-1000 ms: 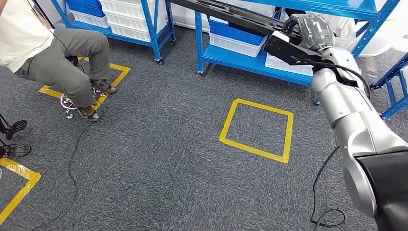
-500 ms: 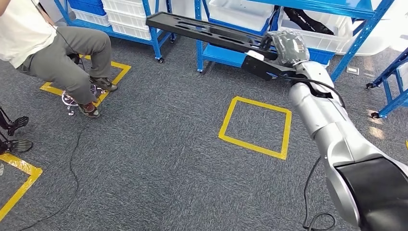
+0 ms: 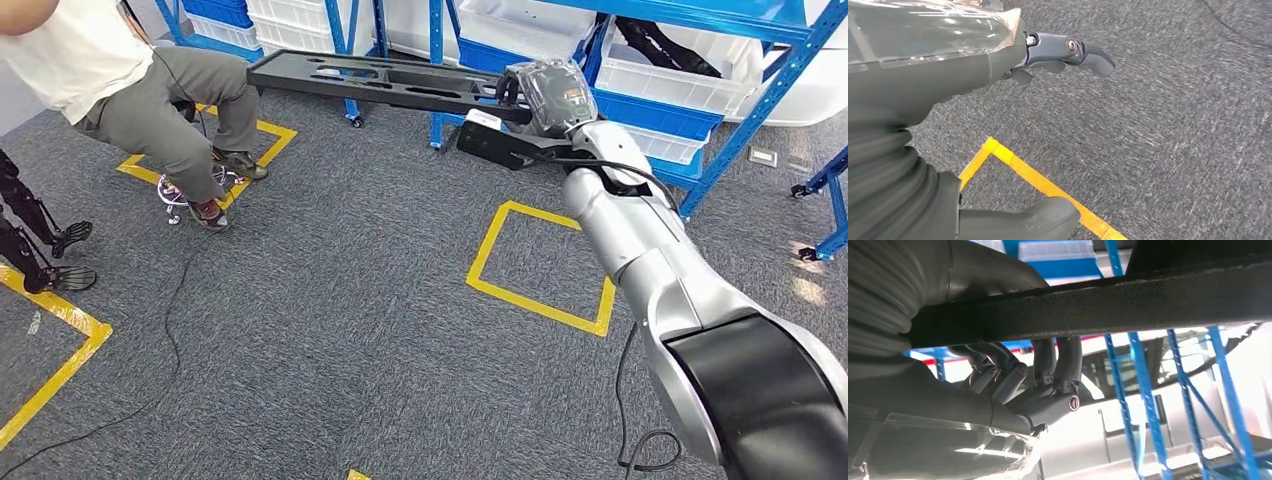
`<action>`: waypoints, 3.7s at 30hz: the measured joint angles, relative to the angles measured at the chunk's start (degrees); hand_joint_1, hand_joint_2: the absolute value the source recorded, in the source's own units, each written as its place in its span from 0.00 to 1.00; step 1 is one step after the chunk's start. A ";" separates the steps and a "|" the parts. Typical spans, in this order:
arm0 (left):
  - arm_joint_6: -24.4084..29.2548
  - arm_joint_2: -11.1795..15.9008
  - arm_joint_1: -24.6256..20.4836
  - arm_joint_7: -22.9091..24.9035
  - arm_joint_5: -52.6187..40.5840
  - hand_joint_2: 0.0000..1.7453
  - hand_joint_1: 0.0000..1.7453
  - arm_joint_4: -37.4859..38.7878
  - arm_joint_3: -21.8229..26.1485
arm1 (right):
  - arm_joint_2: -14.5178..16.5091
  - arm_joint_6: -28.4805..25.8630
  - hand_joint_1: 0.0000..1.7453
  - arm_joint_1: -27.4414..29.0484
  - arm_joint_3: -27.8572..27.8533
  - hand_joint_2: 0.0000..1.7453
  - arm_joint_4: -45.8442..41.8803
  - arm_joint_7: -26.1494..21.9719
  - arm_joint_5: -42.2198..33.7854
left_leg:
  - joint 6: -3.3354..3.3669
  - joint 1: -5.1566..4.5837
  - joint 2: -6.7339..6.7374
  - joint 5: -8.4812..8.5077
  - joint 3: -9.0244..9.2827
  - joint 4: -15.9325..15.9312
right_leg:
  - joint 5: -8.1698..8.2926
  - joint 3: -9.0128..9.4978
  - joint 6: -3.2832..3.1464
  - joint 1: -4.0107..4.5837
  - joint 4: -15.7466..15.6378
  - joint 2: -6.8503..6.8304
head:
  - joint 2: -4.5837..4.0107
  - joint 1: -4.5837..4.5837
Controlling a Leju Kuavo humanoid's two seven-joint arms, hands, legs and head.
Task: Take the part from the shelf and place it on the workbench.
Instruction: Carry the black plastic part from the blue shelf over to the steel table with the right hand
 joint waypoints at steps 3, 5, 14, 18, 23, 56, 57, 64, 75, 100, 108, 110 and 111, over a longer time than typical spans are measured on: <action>0.08 -0.06 -0.02 -0.21 -0.01 1.00 0.00 0.00 0.01 | -0.02 -0.01 1.00 -0.54 -0.01 1.00 0.02 0.00 -0.21 | 0.66 -0.68 -0.39 0.59 0.31 -1.80 | 0.49 0.05 0.77 0.16 -0.46 -1.24 | 0.00 0.05; 0.07 -0.19 0.13 -0.44 -0.05 1.00 0.00 0.00 0.01 | -0.21 -0.09 1.00 -0.54 -0.04 1.00 0.05 -0.09 -0.36 | 1.35 -0.60 -1.24 1.63 0.34 -2.67 | -0.22 -0.53 1.11 0.19 0.46 -0.41 | 0.00 0.09; -0.13 -0.45 0.24 -0.63 -0.50 1.00 0.00 -0.01 0.02 | -1.70 -0.16 1.00 0.92 -0.14 1.00 0.38 -0.38 -0.22 | 2.18 -0.98 -6.50 3.51 -1.07 -2.97 | -2.79 -0.04 1.13 0.54 3.94 5.32 | 0.00 0.51; -0.19 -0.44 0.27 -0.67 -0.97 1.00 0.00 0.01 0.02 | -2.30 0.22 1.00 0.65 -0.72 1.00 -0.44 -0.39 -0.18 | 1.14 -0.90 -8.53 4.09 -2.18 -2.66 | -1.32 2.50 0.15 0.45 -1.32 6.03 | 0.00 0.35; -0.21 -0.44 0.58 -0.32 -1.52 1.00 0.00 0.02 -0.01 | -3.24 1.66 1.00 -0.90 -1.20 1.00 -1.81 -0.33 0.10 | -0.94 -0.29 -3.76 -0.67 -6.62 6.01 | -0.73 2.94 -1.19 -0.29 -2.11 3.07 | 0.00 -0.23; -2.22 -0.95 -2.50 2.98 -9.01 1.00 0.00 -0.15 -4.55 | -14.17 3.57 1.00 2.12 -3.65 1.00 -11.91 -2.14 -3.18 | -1.19 0.25 -2.73 -1.16 -11.55 12.67 | -0.91 2.73 -1.00 0.17 -1.80 1.24 | 0.00 -0.33; -2.31 -0.96 -2.52 3.19 -9.33 1.00 0.00 -0.16 -4.73 | -14.34 3.40 1.00 2.50 -3.75 1.00 -12.43 -2.32 -3.59 | -1.27 0.42 -2.52 -0.38 -11.30 12.14 | -0.98 2.81 -1.07 0.18 -1.79 0.61 | 0.00 -0.33; -2.83 -0.93 -3.62 4.69 -10.51 1.00 0.00 -0.35 -5.80 | -15.94 2.89 1.00 3.64 -4.59 1.00 -15.59 -3.09 -5.96 | 0.17 -0.73 0.19 5.09 -3.98 -2.42 | -1.91 3.51 0.34 0.94 -2.00 -3.64 | 0.00 0.09; -12.64 -0.67 -4.34 22.19 -13.67 1.00 0.00 -0.26 -8.04 | -16.63 1.03 1.00 5.80 -5.27 1.00 -16.14 -4.06 -7.92 | 2.00 -0.52 -8.33 5.95 -3.07 -3.42 | -3.05 -1.13 1.96 0.00 4.36 5.29 | 0.00 0.62; -19.93 0.39 -5.21 33.85 -16.44 1.00 0.00 0.02 -11.56 | -12.64 -0.97 1.00 6.32 -3.85 1.00 -17.05 -3.33 -8.28 | 2.27 -0.65 -3.55 5.47 -2.97 -3.28 | -6.65 -2.01 -0.01 0.66 9.09 2.15 | 0.00 0.57; -19.96 0.28 -5.33 33.61 -16.80 1.00 0.00 0.02 -11.96 | -12.34 -1.02 1.00 7.72 -3.96 1.00 -17.11 -3.07 -7.18 | 1.26 -0.50 -10.35 5.26 -3.59 -2.44 | -0.19 0.37 1.66 -0.40 -0.64 7.39 | 0.00 0.70; -19.92 0.38 -5.18 33.59 -16.83 1.00 0.00 0.02 -11.95 | -11.96 -0.98 1.00 7.79 -4.00 1.00 -17.16 -2.95 -7.10 | 0.60 -0.27 -11.57 5.41 -4.00 -2.48 | 0.01 0.61 0.66 -0.23 -0.95 6.25 | 0.00 0.68; -19.91 0.44 -5.05 33.59 -16.83 1.00 0.00 0.03 -11.94 | -11.71 -0.98 1.00 7.77 -4.00 1.00 -17.19 -2.89 -7.05 | 0.32 -0.24 -11.17 5.26 -4.25 -2.16 | 0.11 0.71 0.24 -0.19 -1.10 5.61 | 0.00 0.65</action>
